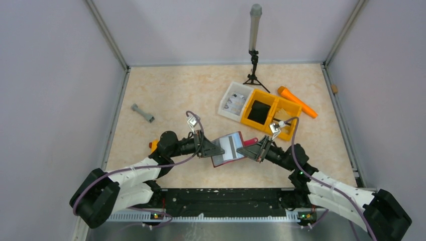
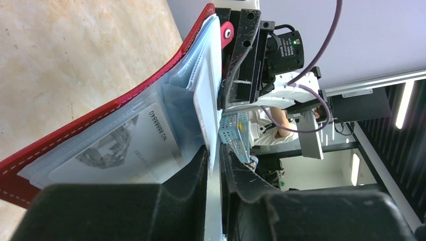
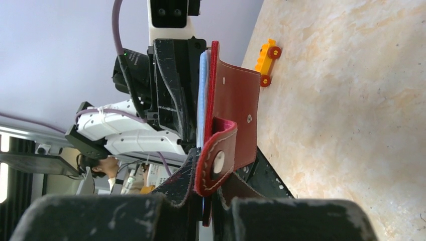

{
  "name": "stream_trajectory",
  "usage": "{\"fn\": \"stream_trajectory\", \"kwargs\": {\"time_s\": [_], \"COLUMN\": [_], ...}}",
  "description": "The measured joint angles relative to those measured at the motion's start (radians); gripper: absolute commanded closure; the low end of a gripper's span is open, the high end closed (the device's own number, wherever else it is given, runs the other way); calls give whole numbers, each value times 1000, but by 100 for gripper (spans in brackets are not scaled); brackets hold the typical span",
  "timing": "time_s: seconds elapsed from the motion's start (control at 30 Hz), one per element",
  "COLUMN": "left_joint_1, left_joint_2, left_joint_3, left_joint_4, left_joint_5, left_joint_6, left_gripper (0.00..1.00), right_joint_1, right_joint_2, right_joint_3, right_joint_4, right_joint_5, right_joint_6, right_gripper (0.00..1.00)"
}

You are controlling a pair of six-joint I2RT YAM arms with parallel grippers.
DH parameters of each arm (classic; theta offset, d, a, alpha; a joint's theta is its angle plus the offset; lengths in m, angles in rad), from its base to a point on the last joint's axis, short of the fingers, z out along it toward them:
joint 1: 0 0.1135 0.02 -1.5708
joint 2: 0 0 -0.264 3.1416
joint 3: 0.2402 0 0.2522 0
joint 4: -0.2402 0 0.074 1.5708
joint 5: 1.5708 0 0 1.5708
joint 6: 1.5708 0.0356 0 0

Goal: Take the credit cards out of the card holder
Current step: Remove the credit card from the card holder.

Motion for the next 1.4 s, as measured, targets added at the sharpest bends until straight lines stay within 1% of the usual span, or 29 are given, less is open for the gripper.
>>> {"fn": "stream_trajectory", "kwargs": {"time_s": [0.1,0.37,0.6,0.83,0.97,1.13,1.2,1.3,1.4], "left_joint_1": [0,0,2,7,30,80,97,112,113], "left_joint_2": [3,9,-48,-56,-63,-129,-156,-178,-159], "left_joint_3": [3,7,7,6,4,2,2,21,82], "left_joint_4": [1,2,-19,-32,-38,-116,-169,-298,-439], "left_joint_5": [2,0,-8,-15,-7,16,23,19,5], "left_joint_6": [-2,-3,6,8,11,49,82,145,227], "left_gripper": [100,100,100,100,100,100,100,100,100], "right_joint_1": [0,0,0,-2,-12,-21,-23,-24,-24], "right_joint_2": [10,8,-94,-147,-197,-325,-386,-441,-459], "right_joint_3": [0,0,-10,-13,-27,-31,-29,-9,51], "right_joint_4": [2,-6,-64,-113,-151,-291,-386,-543,-727], "right_joint_5": [-1,7,41,66,83,130,158,205,255], "right_joint_6": [0,1,8,9,14,-13,-42,-92,-152], "right_gripper": [100,100,100,100,100,100,100,100,100]}}
